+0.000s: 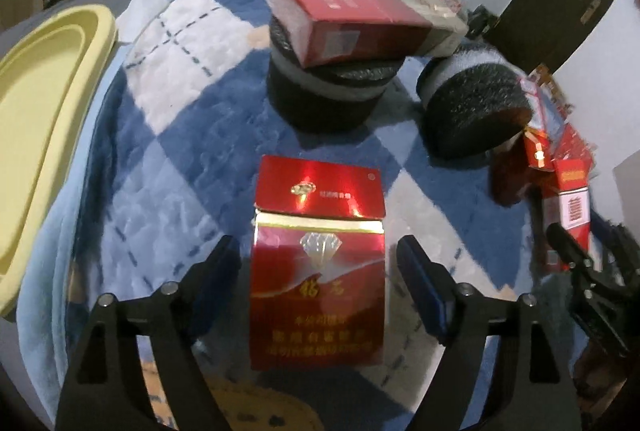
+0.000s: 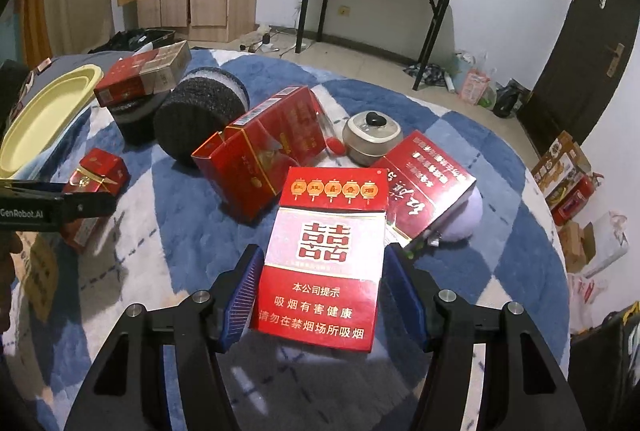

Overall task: Organize rigid objects
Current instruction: 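Carry both packs to the yellow tray and open both tools to release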

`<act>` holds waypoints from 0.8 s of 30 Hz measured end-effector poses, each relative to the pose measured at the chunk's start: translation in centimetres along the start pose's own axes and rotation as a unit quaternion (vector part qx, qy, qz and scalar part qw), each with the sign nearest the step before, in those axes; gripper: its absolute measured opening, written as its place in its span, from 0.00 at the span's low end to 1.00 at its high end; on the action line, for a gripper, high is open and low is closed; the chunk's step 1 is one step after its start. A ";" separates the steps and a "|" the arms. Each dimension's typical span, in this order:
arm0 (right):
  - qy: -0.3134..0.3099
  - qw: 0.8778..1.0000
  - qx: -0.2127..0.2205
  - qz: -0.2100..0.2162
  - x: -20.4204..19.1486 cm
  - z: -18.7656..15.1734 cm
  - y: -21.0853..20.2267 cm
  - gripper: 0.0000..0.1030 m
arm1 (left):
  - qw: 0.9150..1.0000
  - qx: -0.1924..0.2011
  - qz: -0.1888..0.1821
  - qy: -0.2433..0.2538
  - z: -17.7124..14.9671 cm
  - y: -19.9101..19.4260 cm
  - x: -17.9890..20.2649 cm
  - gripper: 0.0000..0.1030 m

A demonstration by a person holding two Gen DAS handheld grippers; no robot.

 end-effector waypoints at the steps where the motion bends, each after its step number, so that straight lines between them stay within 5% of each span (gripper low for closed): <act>1: -0.001 1.000 -0.001 0.002 -0.1 0.0 0.1 0.60 | 1.000 -0.002 0.009 0.005 0.3 0.1 0.3 0.78; 3: -0.003 1.000 -0.002 0.003 0.0 0.0 0.4 0.59 | 0.999 0.002 0.029 0.026 0.3 0.2 1.3 0.77; 5: -0.004 1.000 -0.003 0.003 -0.1 0.0 0.5 0.59 | 0.997 0.018 0.057 0.040 0.1 -0.2 1.8 0.56; 10: 0.003 1.000 -0.001 0.007 0.2 0.0 0.3 0.59 | 0.998 0.031 0.045 0.033 0.6 -2.3 2.2 0.56; 15: 0.004 1.000 0.019 0.019 0.2 -0.1 -1.7 0.58 | 0.993 0.094 0.070 0.016 2.3 -9.2 0.1 0.56; 19: -0.024 0.995 0.071 0.067 -1.7 0.4 -5.6 0.58 | 0.981 0.154 0.120 0.020 3.7 -14.9 -5.3 0.56; 24: -0.092 0.980 0.094 0.147 -9.8 4.7 -8.6 0.58 | 0.975 0.142 0.162 -0.062 4.7 -15.6 -15.6 0.56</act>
Point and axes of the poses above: each gripper's, at about its wrist camera, not at the fingertips, and y roughly the way its jaws point, x to its right, z to its top, the point moved 3 cm from there along y, roughly the way its jaws point, and after that the axes turned 8 degrees about -x, right-handed, at the moved point
